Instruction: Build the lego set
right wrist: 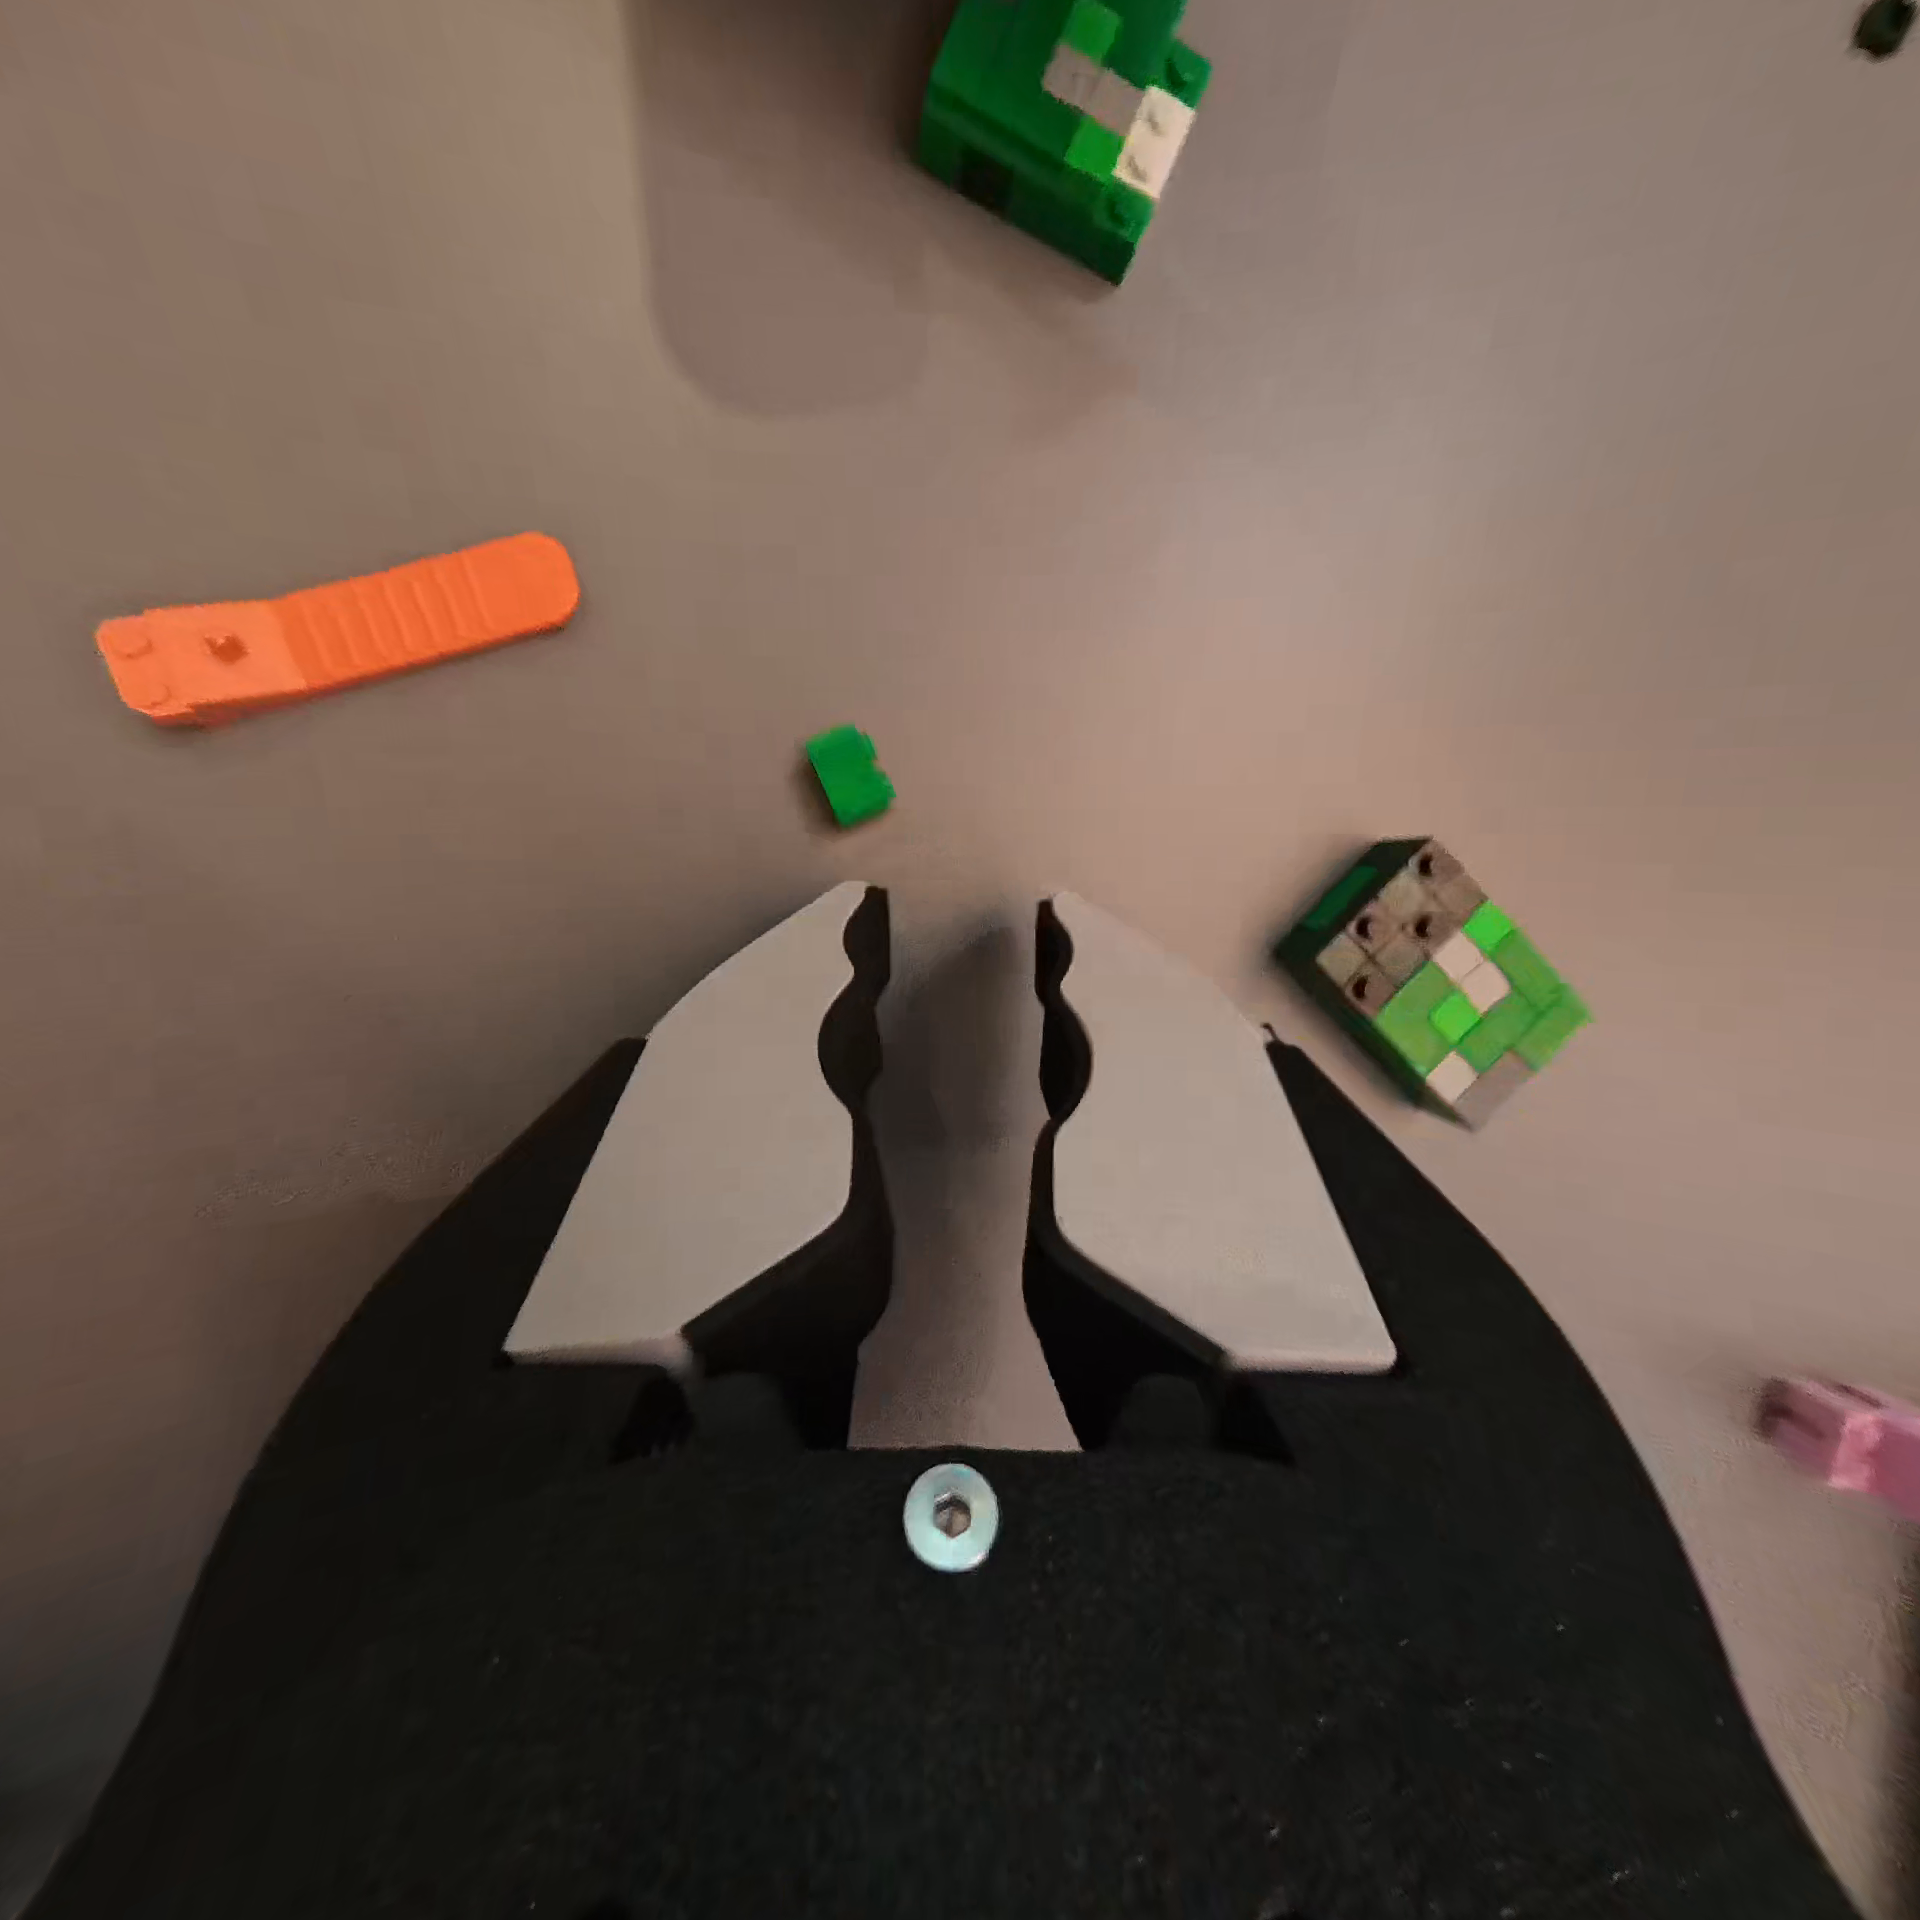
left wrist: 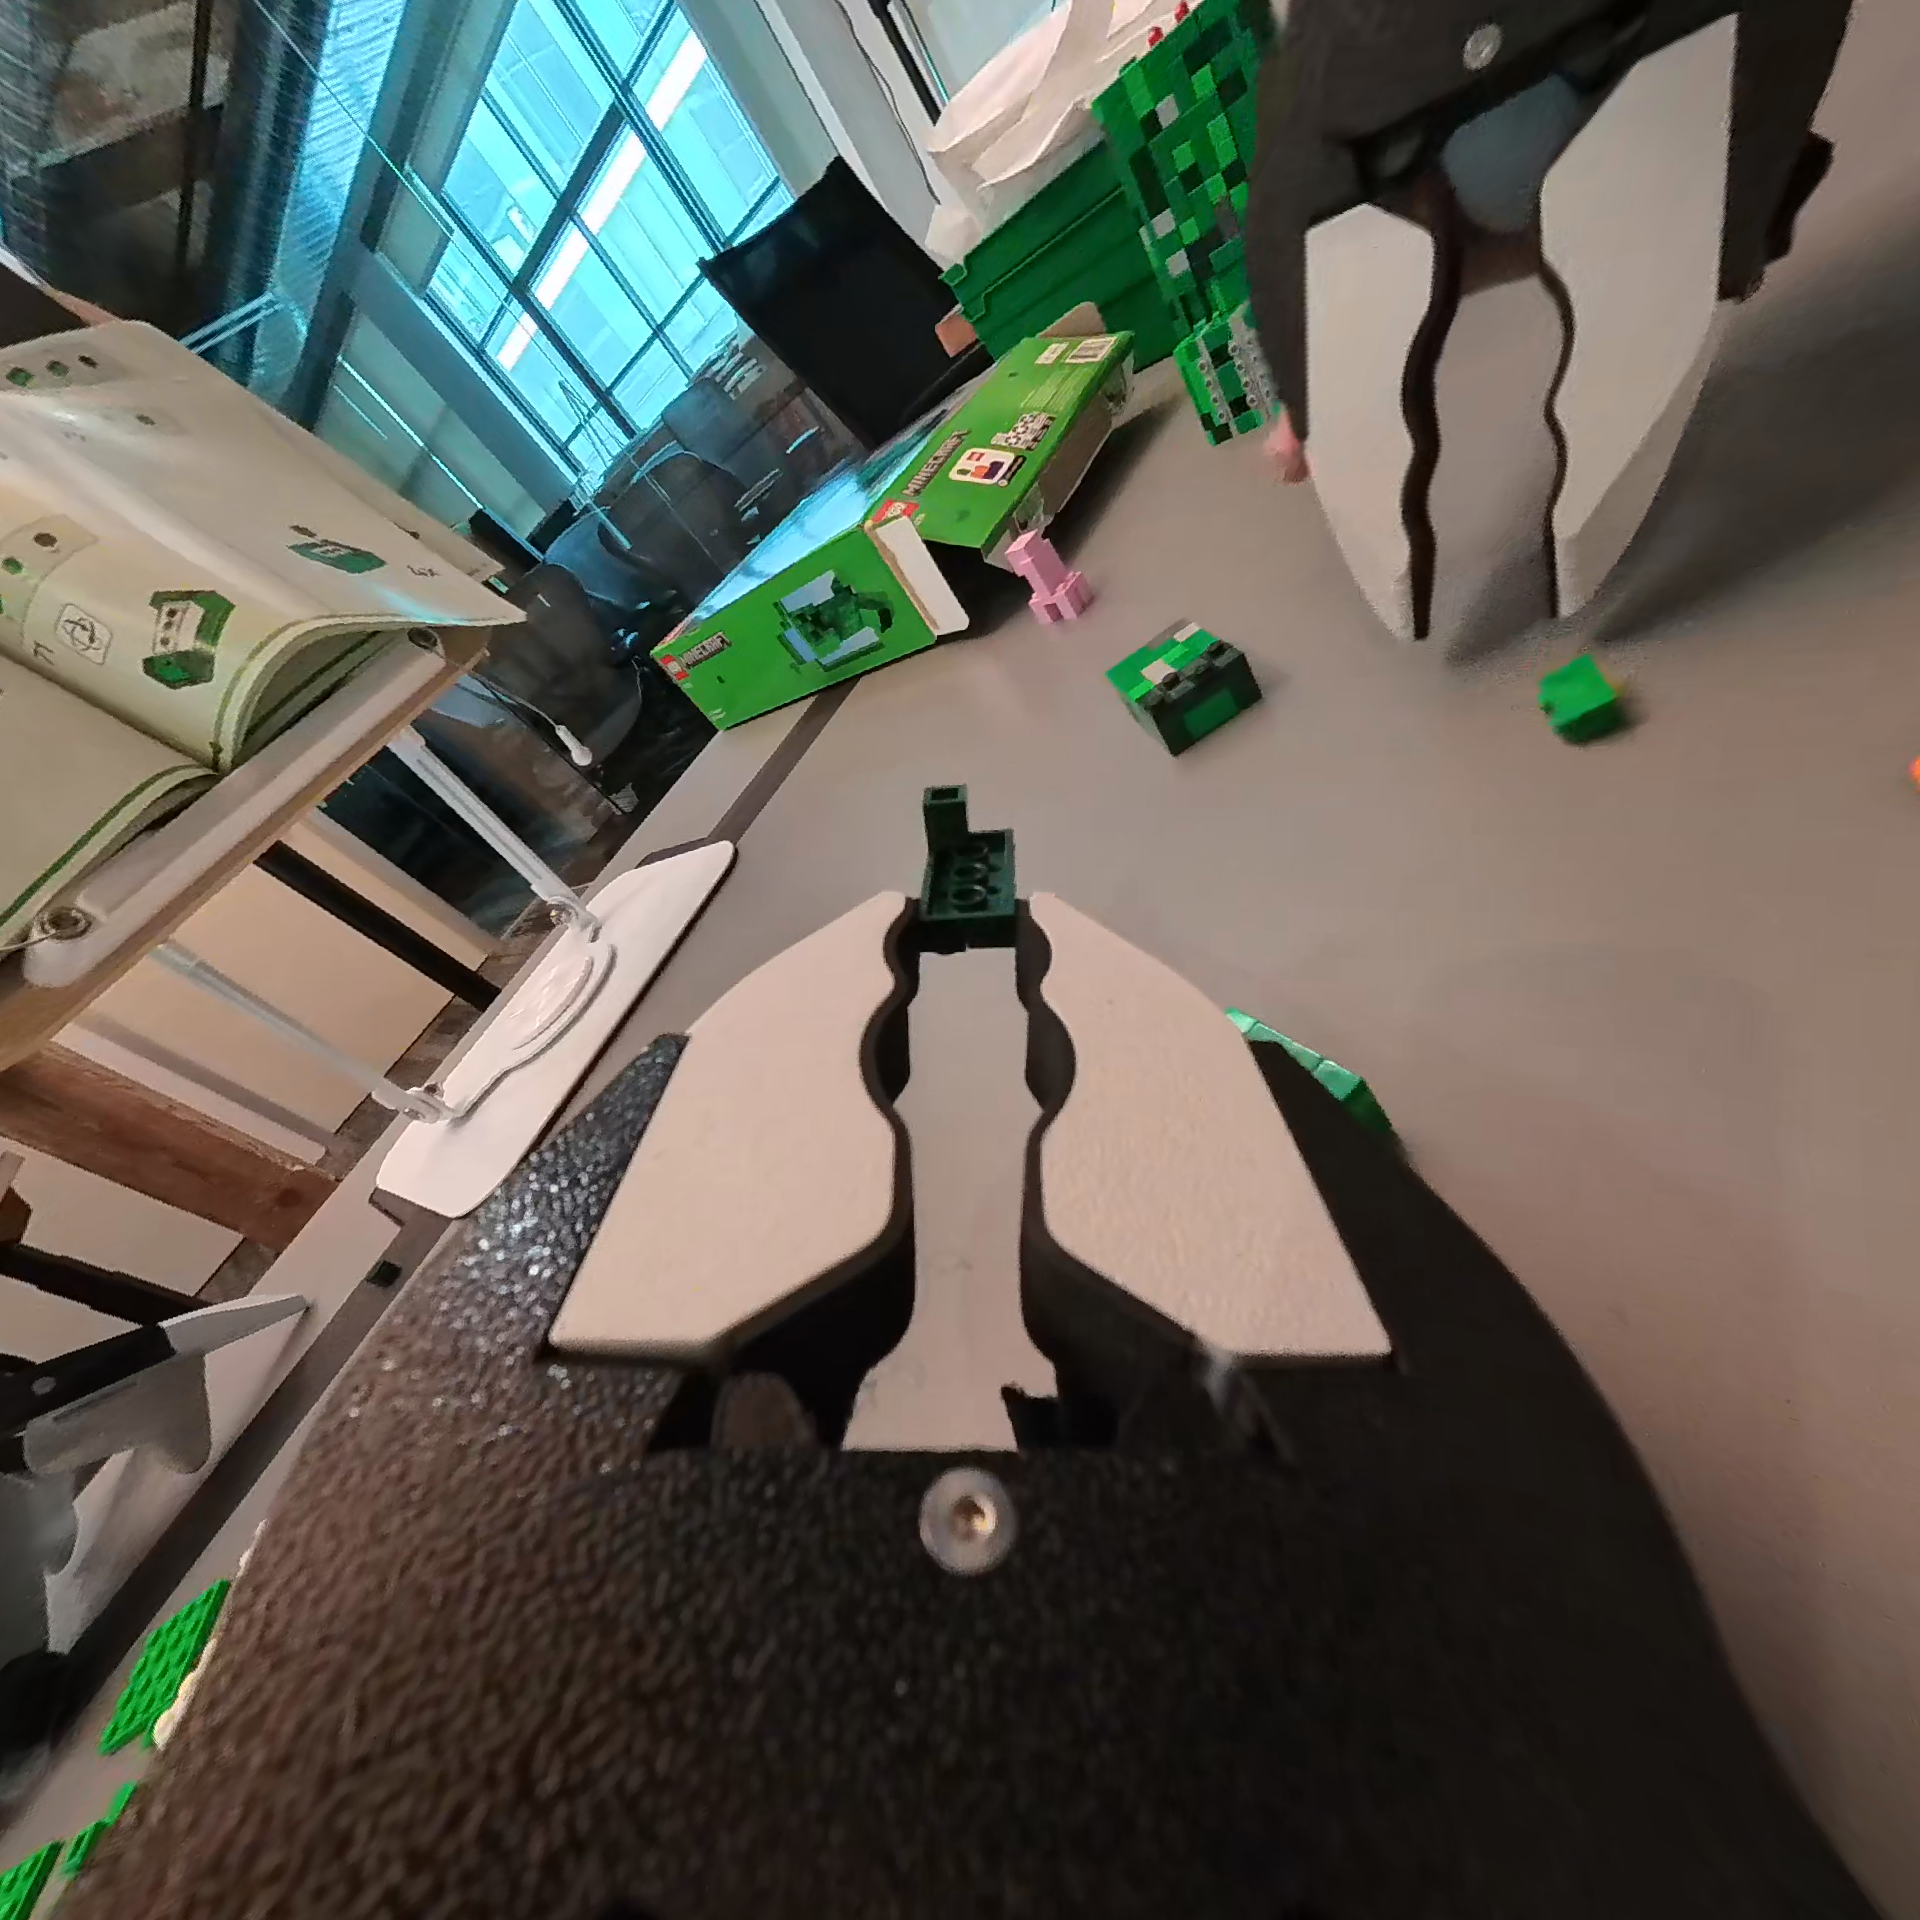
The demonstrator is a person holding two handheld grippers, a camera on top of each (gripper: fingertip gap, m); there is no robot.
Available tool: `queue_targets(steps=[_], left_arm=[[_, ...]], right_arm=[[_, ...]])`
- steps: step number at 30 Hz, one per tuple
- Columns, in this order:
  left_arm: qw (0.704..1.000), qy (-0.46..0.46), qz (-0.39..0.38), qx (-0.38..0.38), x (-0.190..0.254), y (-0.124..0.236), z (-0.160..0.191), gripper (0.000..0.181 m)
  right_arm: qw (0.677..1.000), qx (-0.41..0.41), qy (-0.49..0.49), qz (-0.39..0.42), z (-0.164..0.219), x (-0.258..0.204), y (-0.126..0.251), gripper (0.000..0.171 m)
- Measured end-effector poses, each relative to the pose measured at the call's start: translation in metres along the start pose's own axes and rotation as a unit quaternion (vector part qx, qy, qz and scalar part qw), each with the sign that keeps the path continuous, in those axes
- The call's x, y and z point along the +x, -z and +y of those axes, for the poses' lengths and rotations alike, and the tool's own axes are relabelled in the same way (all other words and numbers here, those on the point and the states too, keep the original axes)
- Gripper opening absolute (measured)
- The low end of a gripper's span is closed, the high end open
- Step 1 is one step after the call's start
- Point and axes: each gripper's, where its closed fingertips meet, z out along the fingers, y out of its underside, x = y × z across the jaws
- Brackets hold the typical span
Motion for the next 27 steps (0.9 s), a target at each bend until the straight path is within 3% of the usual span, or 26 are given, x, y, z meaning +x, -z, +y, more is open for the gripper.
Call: queue_targets(steps=[4,8,13,18,21,27], left_arm=[[1.0,0.002,-0.002,0.002,-0.001,0.0,0.0,0.018],[1.0,-0.003,0.004,0.002,0.001,0.0,0.0,0.018],[1.0,-0.004,0.013,0.006,0.005,0.0,-0.002,0.018],[1.0,-0.002,0.019,0.004,0.006,0.0,-0.002,0.018],[1.0,-0.006,0.022,0.003,0.008,-0.001,-0.001,0.018],[0.996,-0.022,0.064,0.049,0.026,0.004,-0.019,0.018]], right_arm=[[0.992,0.106,-0.057,-0.042,-0.002,-0.011,0.0,0.025],[0.986,0.163,-0.02,-0.036,-0.01,-0.02,-0.004,0.021],[0.984,0.162,-0.054,-0.053,-0.016,-0.02,-0.008,0.019],[0.987,0.132,0.089,0.035,-0.021,-0.026,-0.008,0.018],[0.99,0.122,0.071,0.02,-0.023,-0.027,-0.012,0.03],[0.992,0.117,0.037,-0.033,-0.02,-0.026,-0.018,0.016]])
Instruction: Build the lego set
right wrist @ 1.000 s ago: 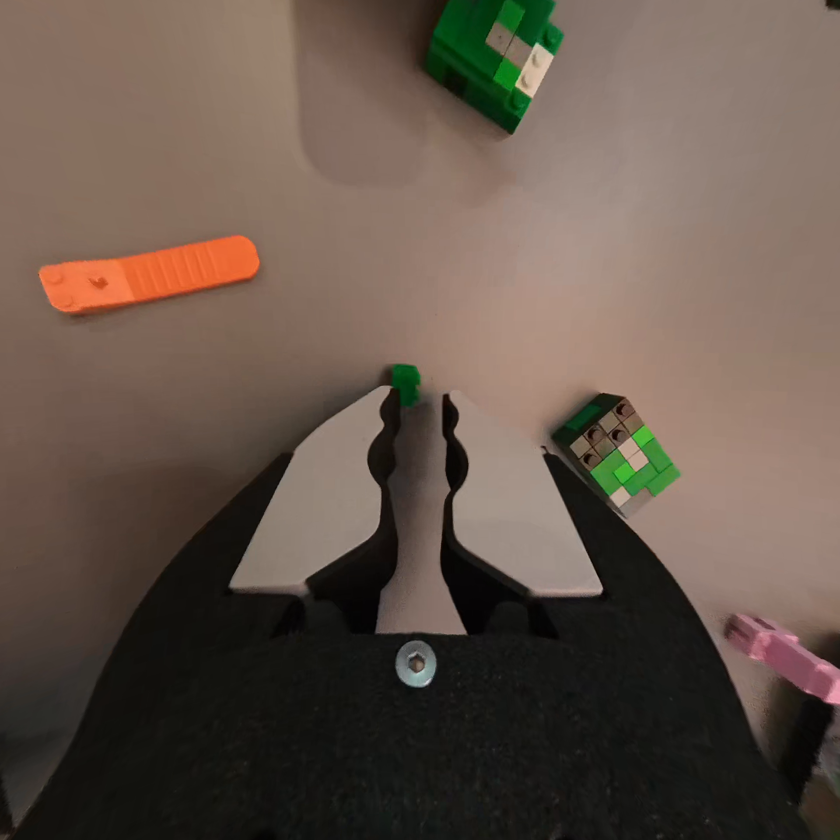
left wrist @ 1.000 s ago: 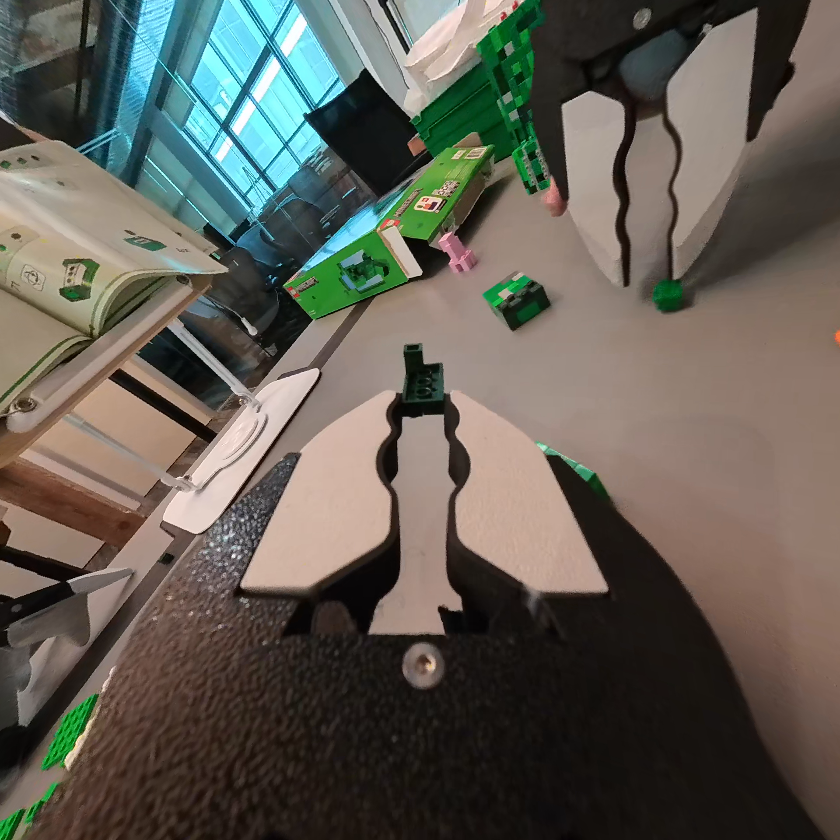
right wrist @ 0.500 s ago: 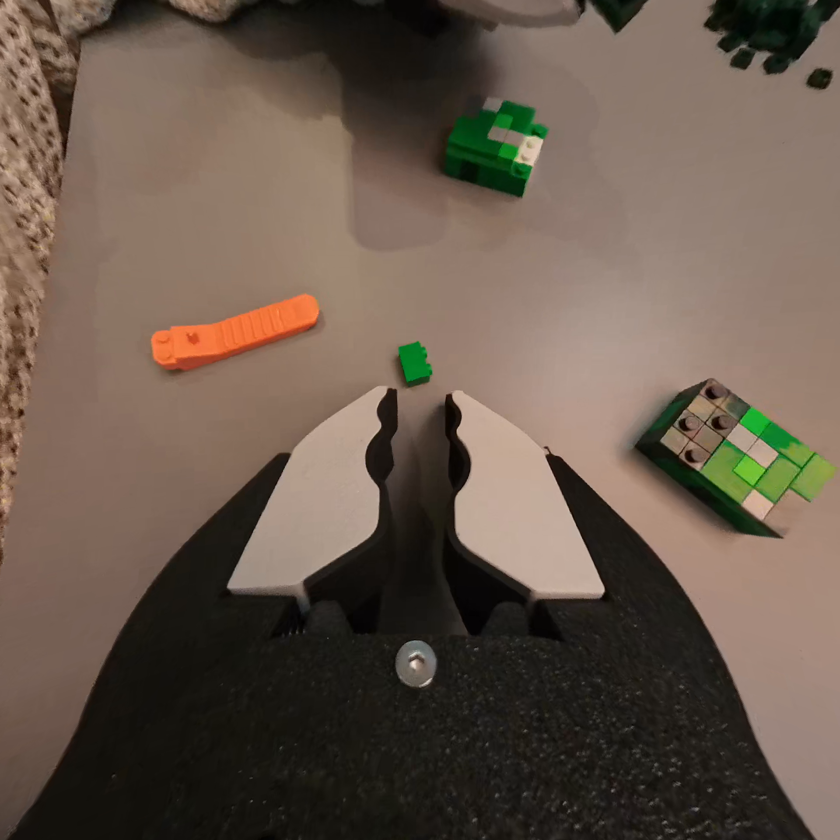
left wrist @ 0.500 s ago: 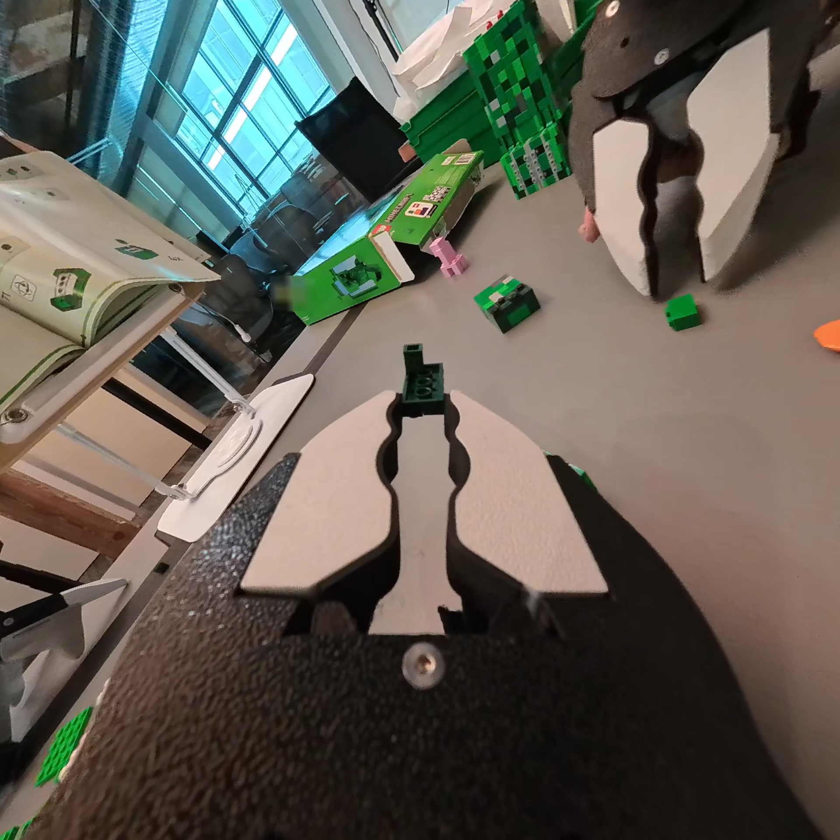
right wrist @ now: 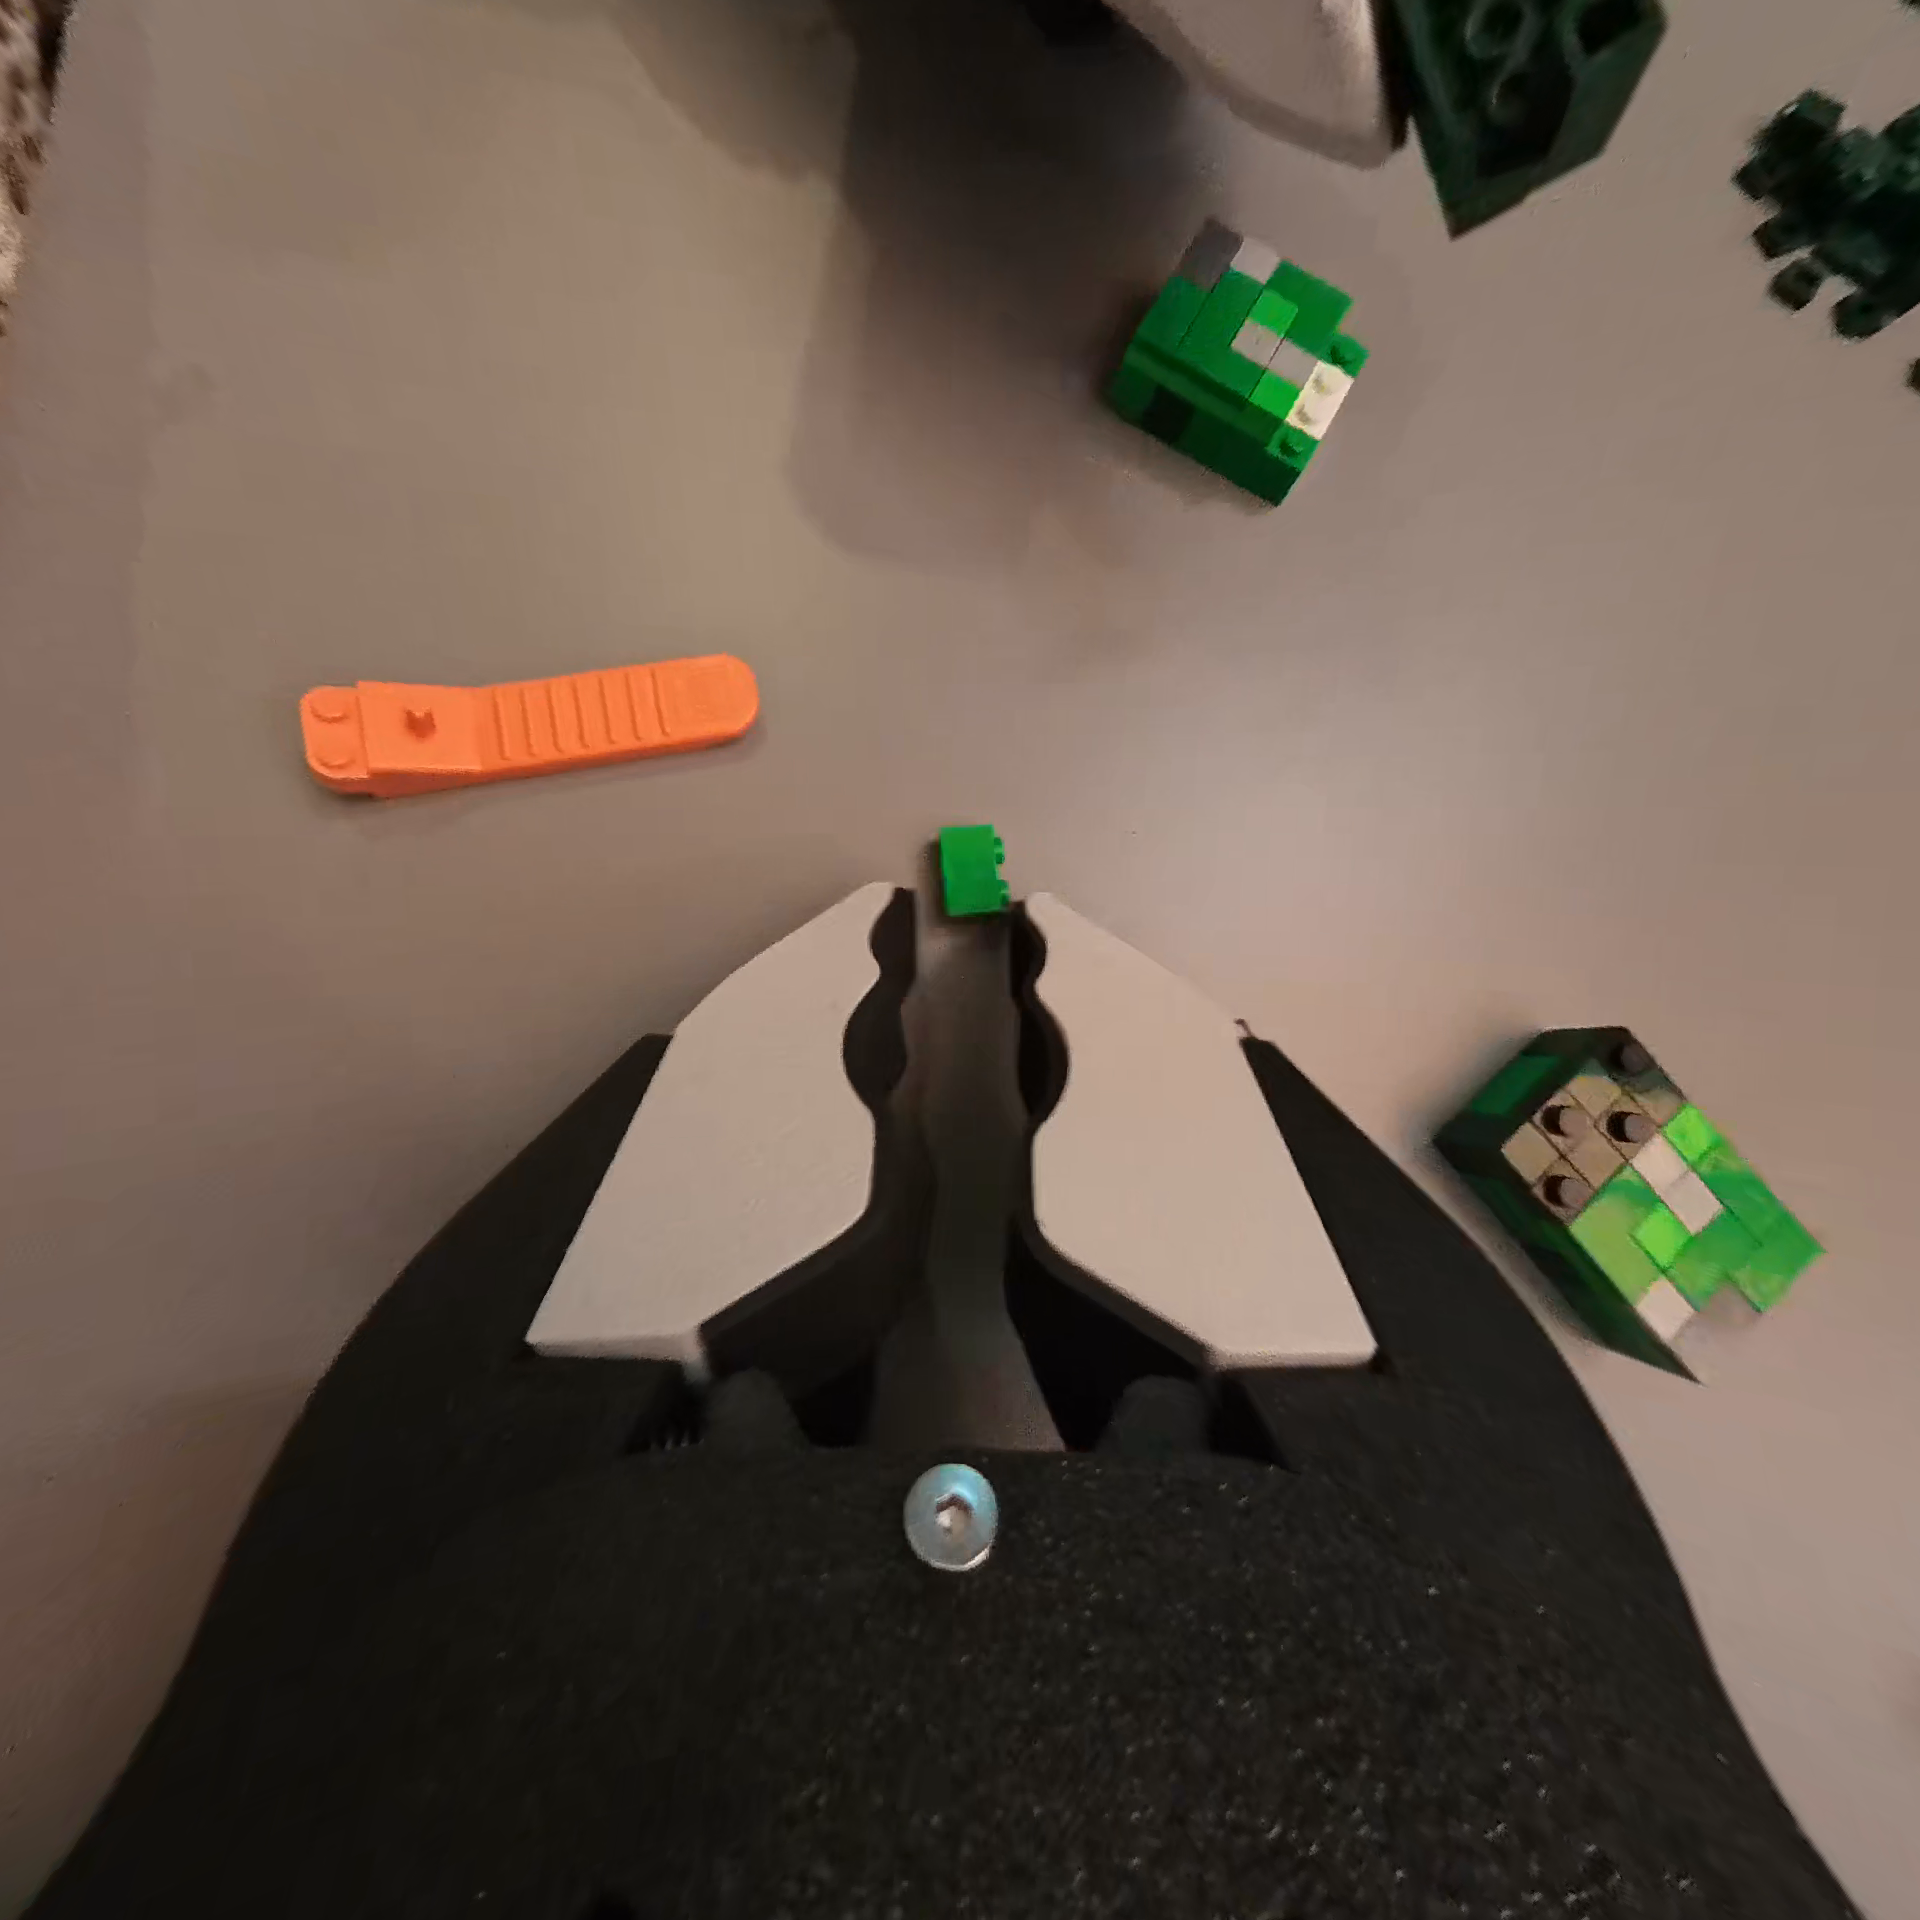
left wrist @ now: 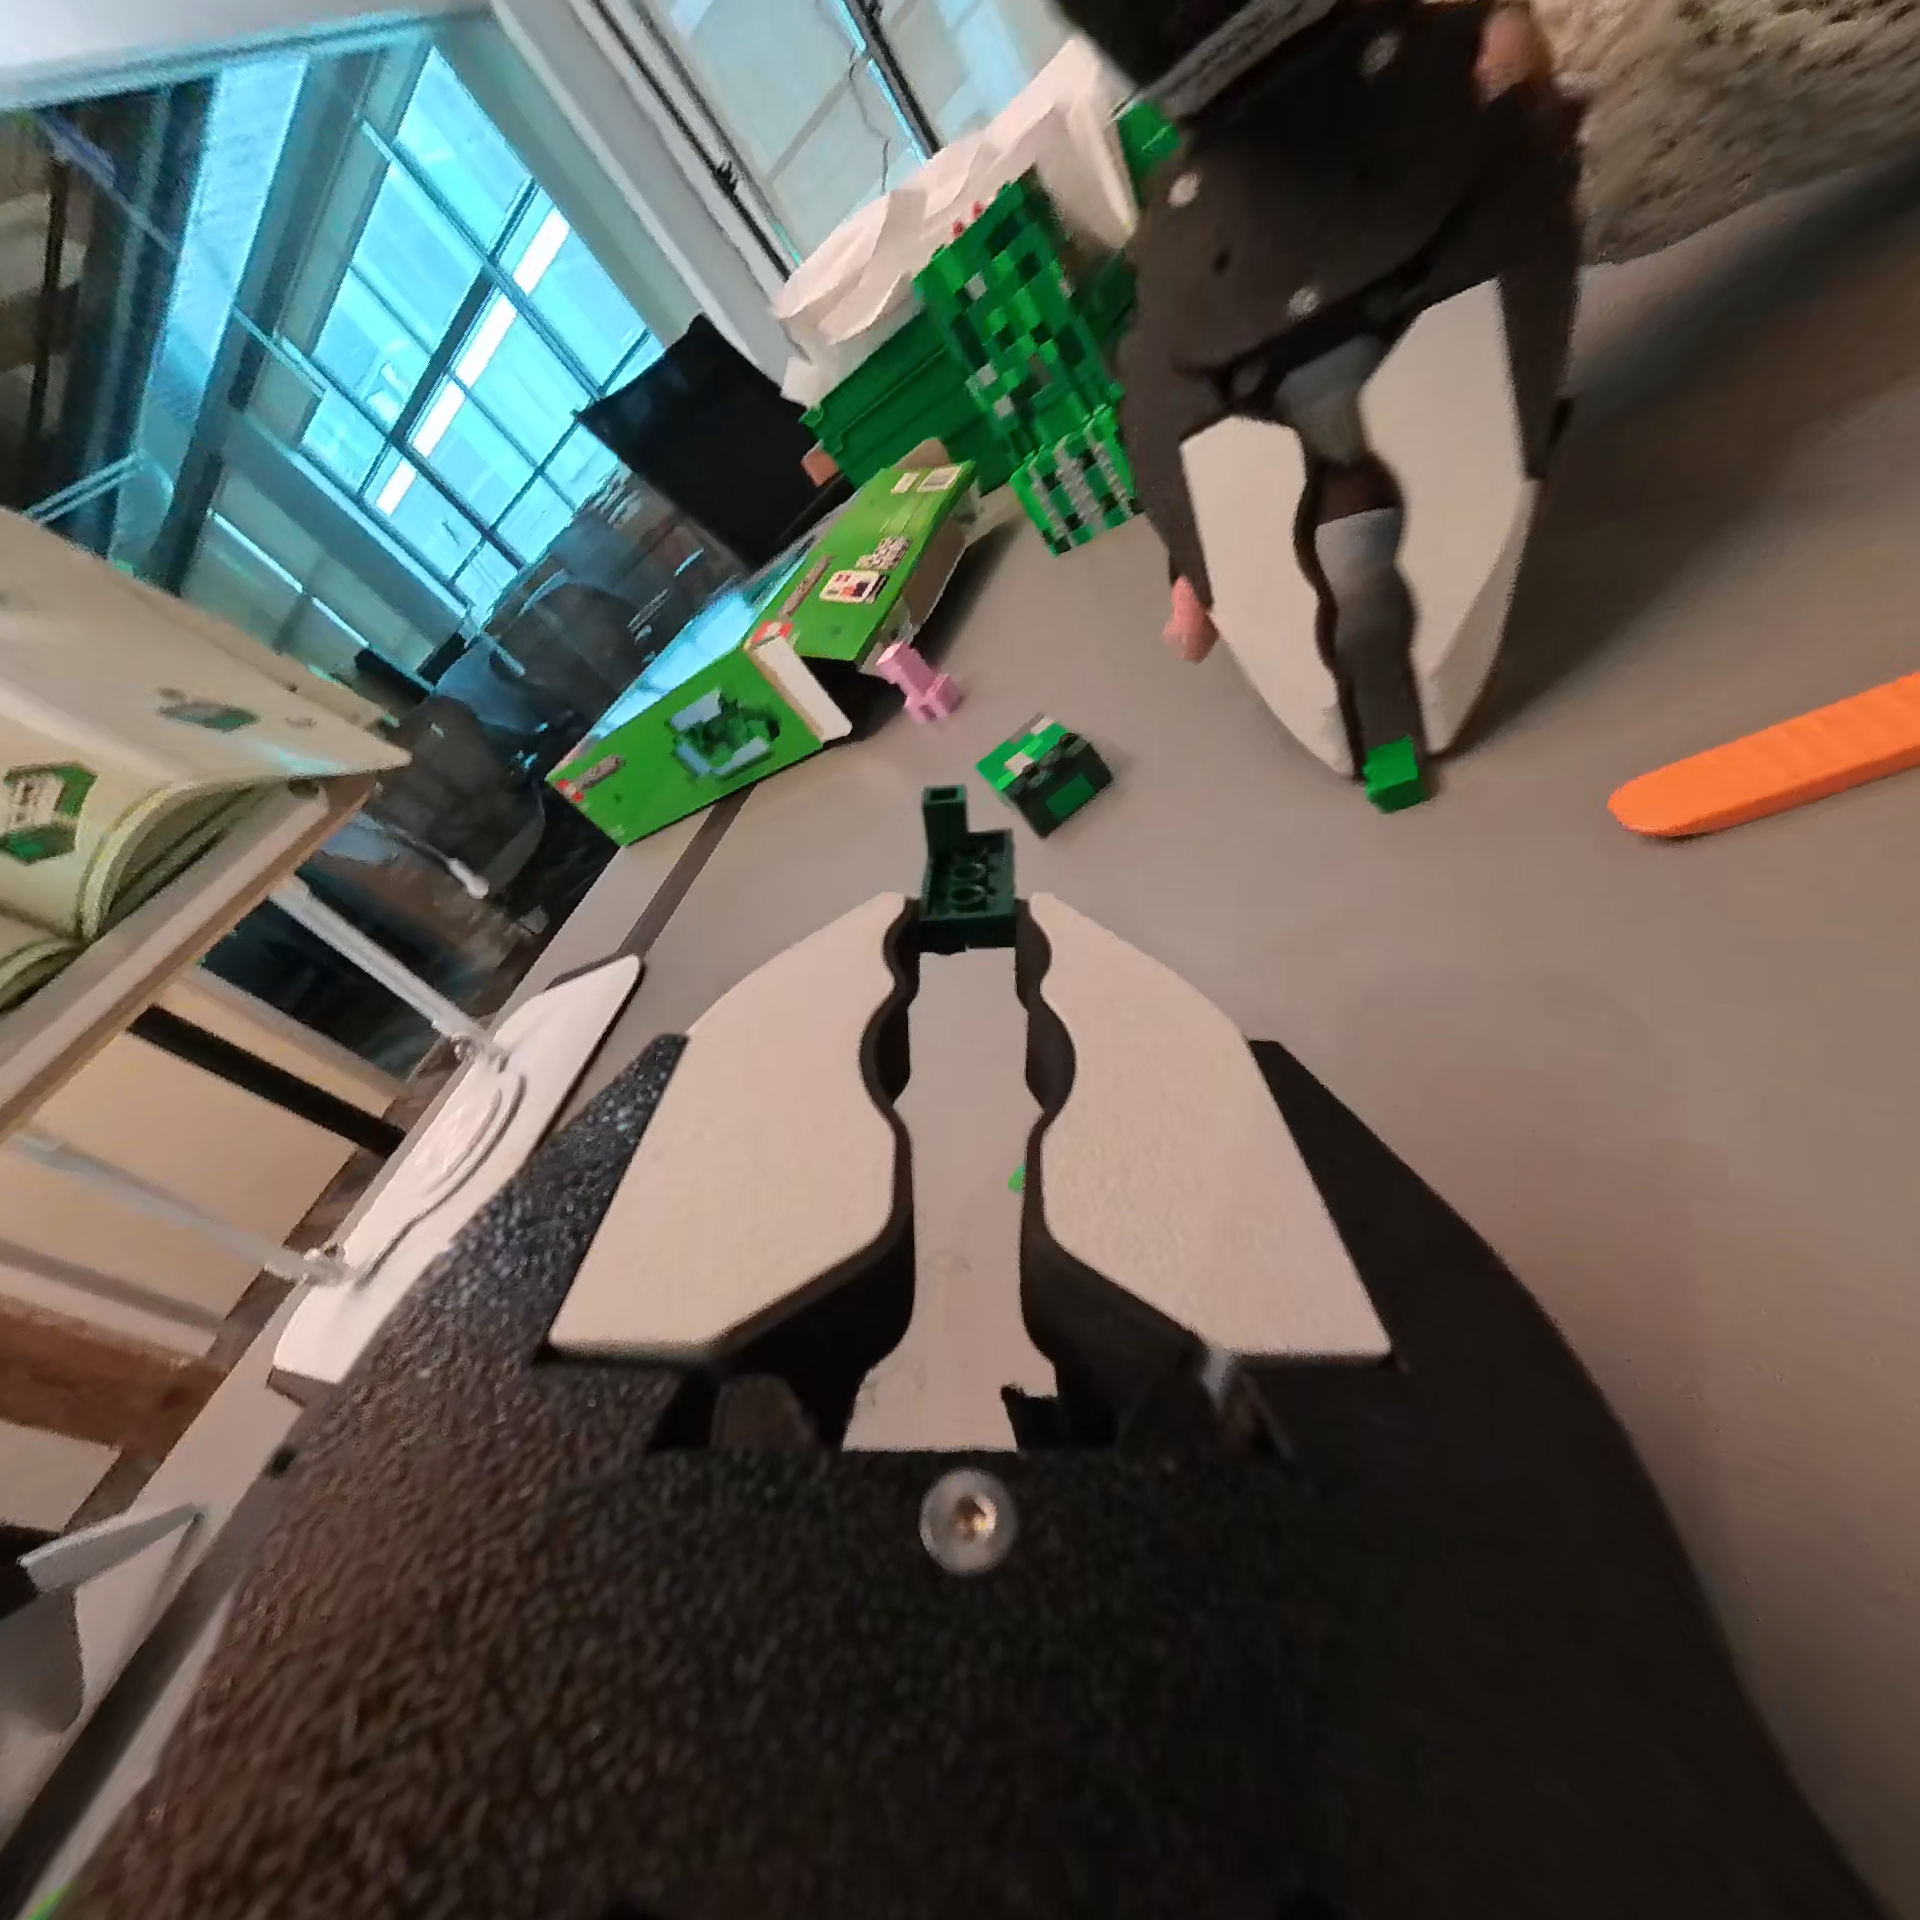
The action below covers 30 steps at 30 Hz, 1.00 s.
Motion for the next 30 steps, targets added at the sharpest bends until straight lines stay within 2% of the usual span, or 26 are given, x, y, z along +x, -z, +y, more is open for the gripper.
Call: queue_targets(steps=[3,8,14,19,21,24,26,29,30], left_arm=[[0.999,-0.033,0.011,0.003,0.009,-0.001,-0.004,0.018],[0.997,-0.074,0.03,-0.004,0.023,-0.005,-0.006,0.018],[0.995,-0.093,0.039,-0.011,0.029,-0.006,-0.004,0.018],[0.988,-0.147,0.045,-0.013,0.039,-0.007,-0.007,0.018],[0.986,-0.16,0.052,-0.015,0.044,-0.008,-0.008,0.018],[0.985,-0.162,0.052,-0.016,0.045,-0.008,-0.007,0.018],[0.987,-0.156,0.047,-0.016,0.042,-0.008,-0.007,0.018],[0.988,-0.146,0.045,-0.015,0.039,-0.007,-0.007,0.018],[0.988,-0.146,0.046,-0.015,0.04,-0.008,-0.007,0.018]], right_arm=[[0.999,-0.008,-0.046,-0.028,0.0,0.0,0.001,0.001],[0.969,-0.029,-0.217,-0.113,0.0,-0.001,0.006,0.001],[0.949,-0.053,-0.277,-0.142,-0.004,-0.003,0.008,0.0],[0.895,-0.072,-0.401,-0.184,-0.009,-0.01,0.007,0.0],[0.886,-0.087,-0.414,-0.189,-0.007,-0.011,0.007,0.0],[0.9,-0.093,-0.388,-0.175,-0.004,-0.007,0.008,0.0],[0.922,-0.077,-0.347,-0.155,-0.007,-0.003,0.012,0.001],[0.962,-0.061,-0.251,-0.089,-0.002,0.005,0.015,0.02],[0.974,-0.038,-0.209,-0.082,-0.005,0.0,0.015,0.021]])
